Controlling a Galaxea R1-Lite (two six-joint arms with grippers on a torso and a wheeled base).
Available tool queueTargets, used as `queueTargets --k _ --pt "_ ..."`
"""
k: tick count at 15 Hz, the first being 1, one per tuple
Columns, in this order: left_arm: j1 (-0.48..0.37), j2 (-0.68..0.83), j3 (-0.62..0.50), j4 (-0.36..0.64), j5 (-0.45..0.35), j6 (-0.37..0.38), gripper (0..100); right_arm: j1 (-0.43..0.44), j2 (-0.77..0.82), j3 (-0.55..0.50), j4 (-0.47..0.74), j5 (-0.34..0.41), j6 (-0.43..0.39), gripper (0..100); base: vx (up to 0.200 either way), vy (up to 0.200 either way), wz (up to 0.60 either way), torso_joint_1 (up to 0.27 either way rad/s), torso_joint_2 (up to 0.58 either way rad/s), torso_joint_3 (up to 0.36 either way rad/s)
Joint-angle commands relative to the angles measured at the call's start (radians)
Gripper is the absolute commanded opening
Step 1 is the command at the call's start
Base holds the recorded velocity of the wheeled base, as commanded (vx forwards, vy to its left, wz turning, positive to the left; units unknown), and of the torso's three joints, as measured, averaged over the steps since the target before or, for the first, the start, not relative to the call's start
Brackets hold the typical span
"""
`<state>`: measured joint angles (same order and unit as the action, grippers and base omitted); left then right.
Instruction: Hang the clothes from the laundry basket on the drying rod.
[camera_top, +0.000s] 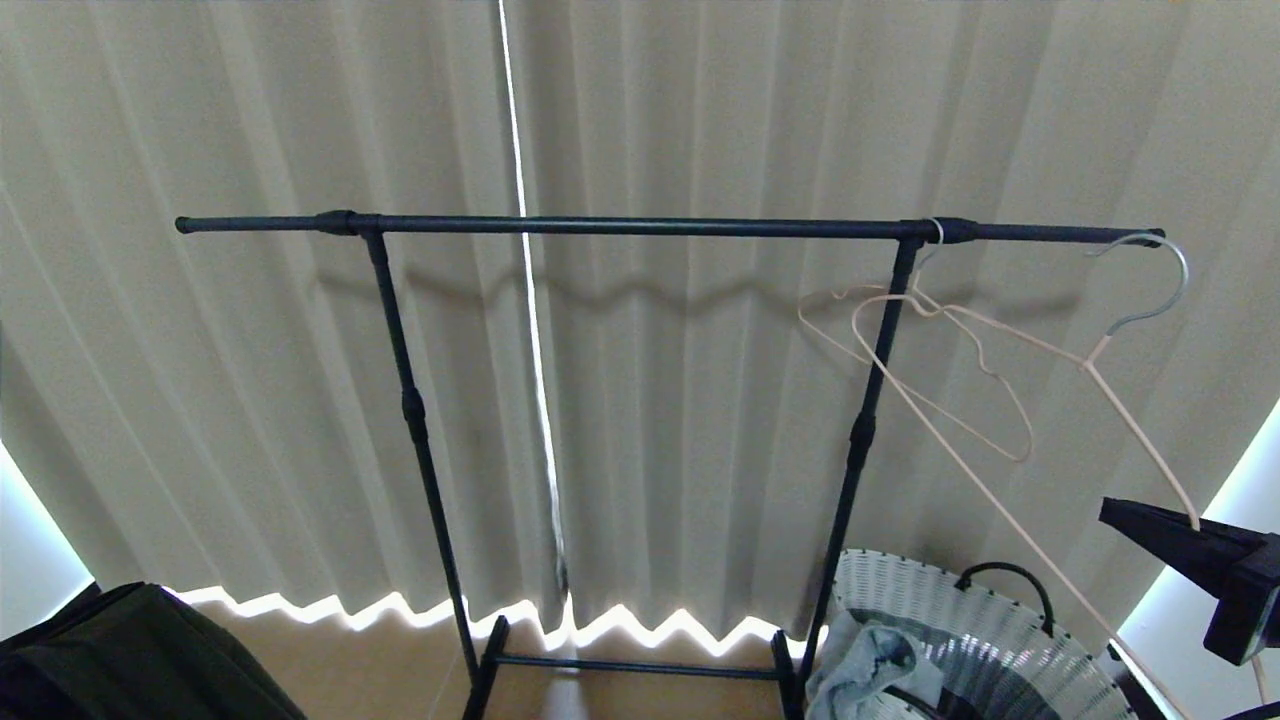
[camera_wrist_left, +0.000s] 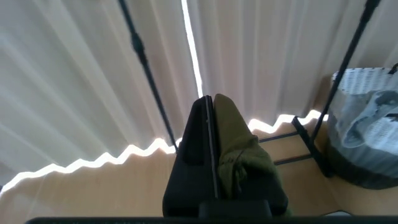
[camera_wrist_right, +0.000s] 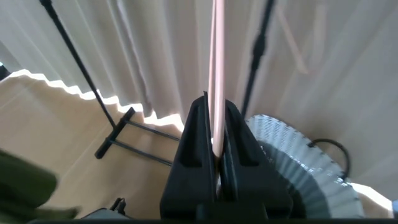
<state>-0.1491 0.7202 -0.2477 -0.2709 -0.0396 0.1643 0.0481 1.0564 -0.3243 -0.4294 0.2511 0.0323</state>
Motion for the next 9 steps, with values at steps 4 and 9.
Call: queueTargets --k 4,9 --pt "-0.003 -0.001 -0.002 -0.001 0.000 0.003 0 0.003 0.034 -0.001 -0.003 0.001 -0.017 0 0.000 0.100 0.00 0.000 0.00 0.001" --pt "-0.026 -0.035 -0.002 -0.001 0.000 0.086 0 0.027 0.059 0.002 0.001 0.001 -0.095 0 0.000 0.000 0.00 0.000 0.00 0.000"
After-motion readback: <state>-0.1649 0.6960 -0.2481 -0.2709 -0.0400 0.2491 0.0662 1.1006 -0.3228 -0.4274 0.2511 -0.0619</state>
